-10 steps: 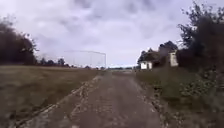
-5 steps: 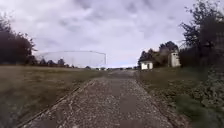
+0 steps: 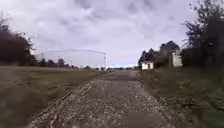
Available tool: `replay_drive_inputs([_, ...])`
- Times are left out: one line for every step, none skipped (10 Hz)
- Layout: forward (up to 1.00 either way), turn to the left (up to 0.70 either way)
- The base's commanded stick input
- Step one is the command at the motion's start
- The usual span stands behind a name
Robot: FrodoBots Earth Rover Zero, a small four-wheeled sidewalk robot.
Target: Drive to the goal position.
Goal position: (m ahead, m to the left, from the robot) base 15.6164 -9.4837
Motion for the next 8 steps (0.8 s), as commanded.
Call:
replay_drive_inputs([1.00,-0.29])
replay_drive_inputs([1.00,-0.28])
replay_drive_inputs([1.00,-0.27])
replay_drive_inputs([1.00,-0.14])
replay_drive_inputs([1.00,-0.01])
replay_drive_inputs([1.00,-0.01])
replay_drive_inputs([1.00,-0.01])
replay_drive_inputs([1.00,-0.01])
